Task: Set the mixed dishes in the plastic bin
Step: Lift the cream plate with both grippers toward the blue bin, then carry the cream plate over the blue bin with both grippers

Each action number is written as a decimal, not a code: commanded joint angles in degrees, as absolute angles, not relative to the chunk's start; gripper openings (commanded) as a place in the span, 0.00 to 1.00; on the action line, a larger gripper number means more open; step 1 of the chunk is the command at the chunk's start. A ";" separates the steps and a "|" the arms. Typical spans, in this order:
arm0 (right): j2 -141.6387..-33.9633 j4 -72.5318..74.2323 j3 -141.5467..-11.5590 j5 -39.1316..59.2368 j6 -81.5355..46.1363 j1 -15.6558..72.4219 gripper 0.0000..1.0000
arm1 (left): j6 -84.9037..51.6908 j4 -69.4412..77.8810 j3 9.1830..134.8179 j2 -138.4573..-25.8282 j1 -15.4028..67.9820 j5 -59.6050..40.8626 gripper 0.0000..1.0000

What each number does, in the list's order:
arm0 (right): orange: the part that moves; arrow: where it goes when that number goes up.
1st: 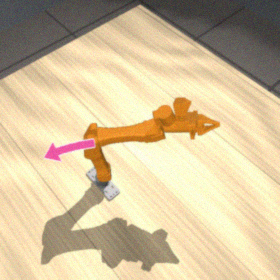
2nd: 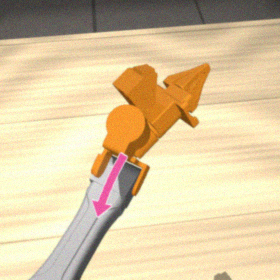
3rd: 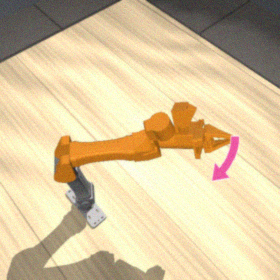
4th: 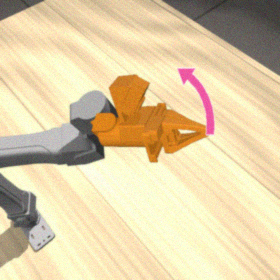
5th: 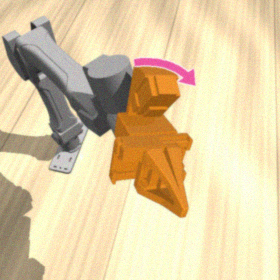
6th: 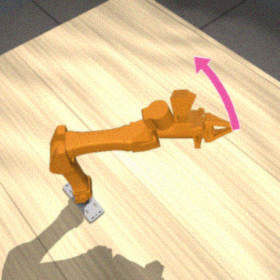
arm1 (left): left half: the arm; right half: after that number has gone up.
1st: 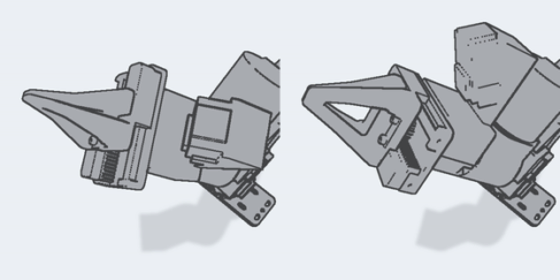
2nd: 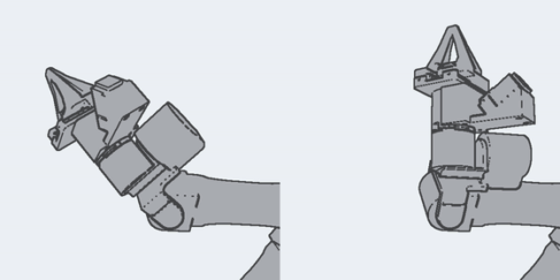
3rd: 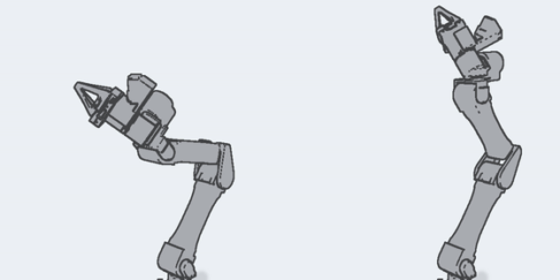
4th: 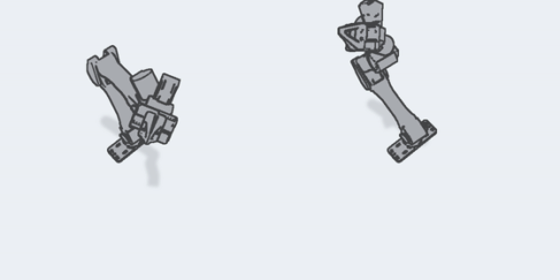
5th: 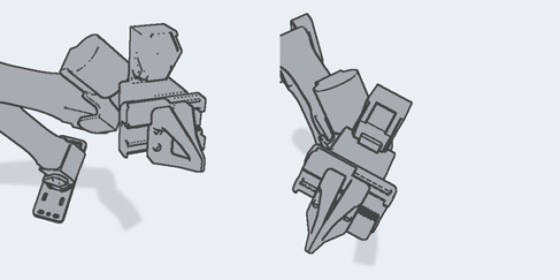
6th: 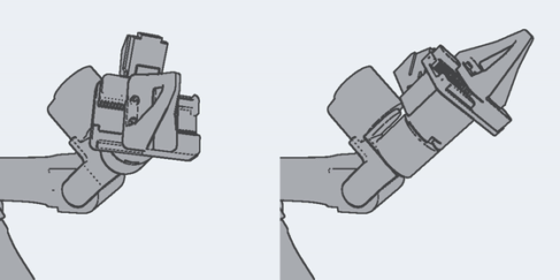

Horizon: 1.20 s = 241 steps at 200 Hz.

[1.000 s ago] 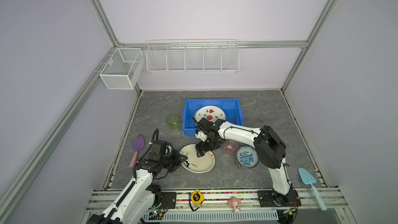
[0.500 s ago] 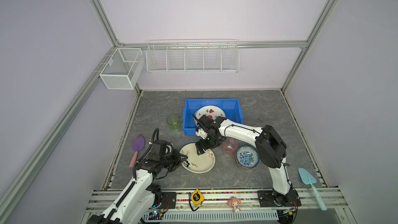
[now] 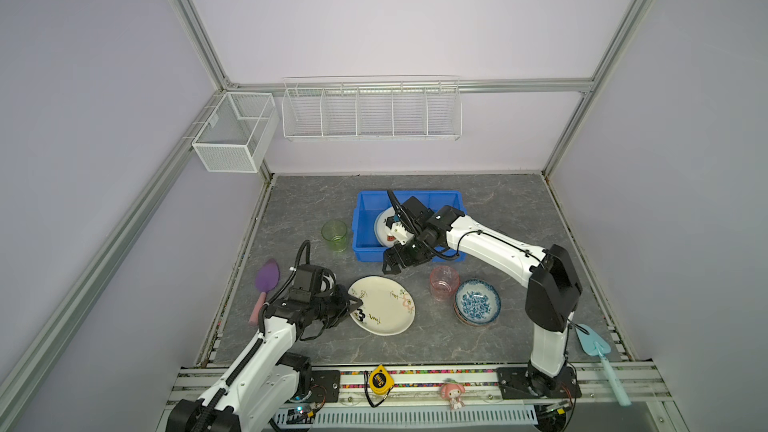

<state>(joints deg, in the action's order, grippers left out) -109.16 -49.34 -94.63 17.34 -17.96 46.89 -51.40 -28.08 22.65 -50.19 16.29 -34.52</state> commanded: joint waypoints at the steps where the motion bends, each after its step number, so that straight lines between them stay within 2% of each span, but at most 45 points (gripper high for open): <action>1: -106.18 -50.55 -94.64 21.80 -17.05 45.67 0.90 | -50.37 -26.32 26.96 -49.08 15.83 -37.75 0.00; 97: -99.05 -46.40 -89.56 37.05 -21.68 38.52 0.89 | -50.54 -21.64 33.22 -44.82 10.66 -48.51 0.00; 178: -92.78 -43.26 -82.92 42.84 -25.87 30.69 0.90 | -58.52 -0.96 38.37 -53.50 10.62 -50.88 0.00; 241: -91.49 -34.92 -79.53 46.56 -29.96 29.52 0.98 | -56.45 0.51 43.72 -59.88 10.63 -52.73 0.00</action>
